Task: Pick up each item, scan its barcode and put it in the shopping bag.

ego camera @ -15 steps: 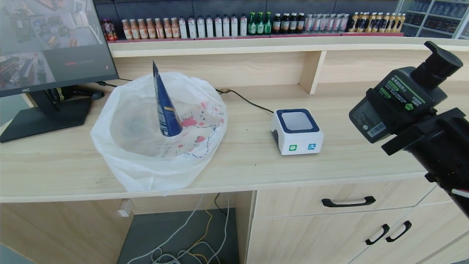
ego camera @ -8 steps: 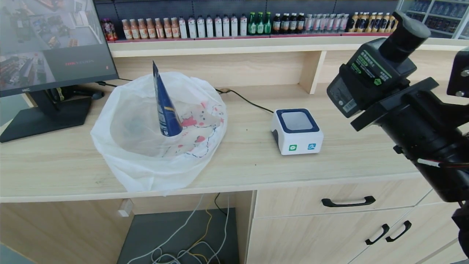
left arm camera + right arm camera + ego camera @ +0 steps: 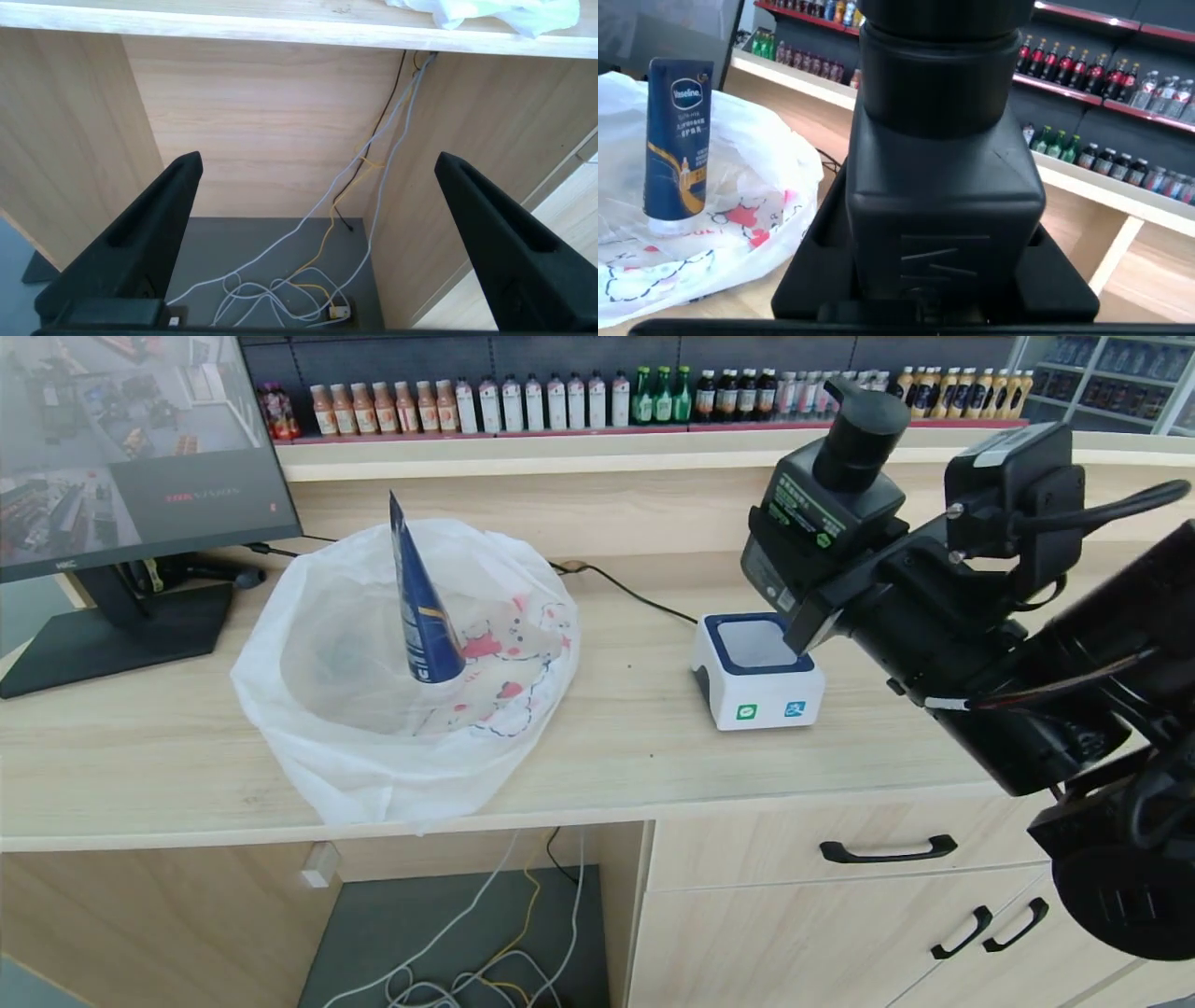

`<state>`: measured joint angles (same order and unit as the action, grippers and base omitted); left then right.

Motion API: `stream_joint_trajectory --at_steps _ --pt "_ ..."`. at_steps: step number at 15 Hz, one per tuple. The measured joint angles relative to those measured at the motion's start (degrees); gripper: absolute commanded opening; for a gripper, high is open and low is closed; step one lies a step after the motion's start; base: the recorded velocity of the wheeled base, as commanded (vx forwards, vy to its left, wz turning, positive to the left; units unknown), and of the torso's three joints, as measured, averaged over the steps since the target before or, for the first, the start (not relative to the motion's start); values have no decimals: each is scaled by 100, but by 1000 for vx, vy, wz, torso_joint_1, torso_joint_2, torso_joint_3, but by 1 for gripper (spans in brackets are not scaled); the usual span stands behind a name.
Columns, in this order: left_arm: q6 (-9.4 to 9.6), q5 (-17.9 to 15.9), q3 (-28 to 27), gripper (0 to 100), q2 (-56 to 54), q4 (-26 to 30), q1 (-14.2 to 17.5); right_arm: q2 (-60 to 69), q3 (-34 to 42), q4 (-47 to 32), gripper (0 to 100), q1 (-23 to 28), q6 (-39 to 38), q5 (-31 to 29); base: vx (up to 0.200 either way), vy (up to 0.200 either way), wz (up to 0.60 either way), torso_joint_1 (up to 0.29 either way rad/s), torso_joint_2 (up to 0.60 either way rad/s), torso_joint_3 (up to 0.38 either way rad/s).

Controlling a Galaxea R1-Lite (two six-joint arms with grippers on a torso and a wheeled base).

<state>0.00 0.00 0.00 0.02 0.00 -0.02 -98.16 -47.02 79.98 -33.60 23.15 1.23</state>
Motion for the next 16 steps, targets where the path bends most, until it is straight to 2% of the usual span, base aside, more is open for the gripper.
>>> stream_joint_trajectory --at_steps 2,6,11,16 --pt "0 0 0 100 0 0 -5 -46 -289 -379 0 4 93 295 0 0 0 0 0 0" --pt "0 0 0 100 0 0 0 -106 -664 -945 0 284 857 1226 0 0 0 0 0 0" --pt "0 0 0 100 0 0 0 -243 -758 -1017 0 723 1514 2187 0 0 0 0 0 0" --pt "0 0 0 100 0 0 -2 -569 -1373 -986 0 1250 1925 3056 0 0 0 0 0 0"
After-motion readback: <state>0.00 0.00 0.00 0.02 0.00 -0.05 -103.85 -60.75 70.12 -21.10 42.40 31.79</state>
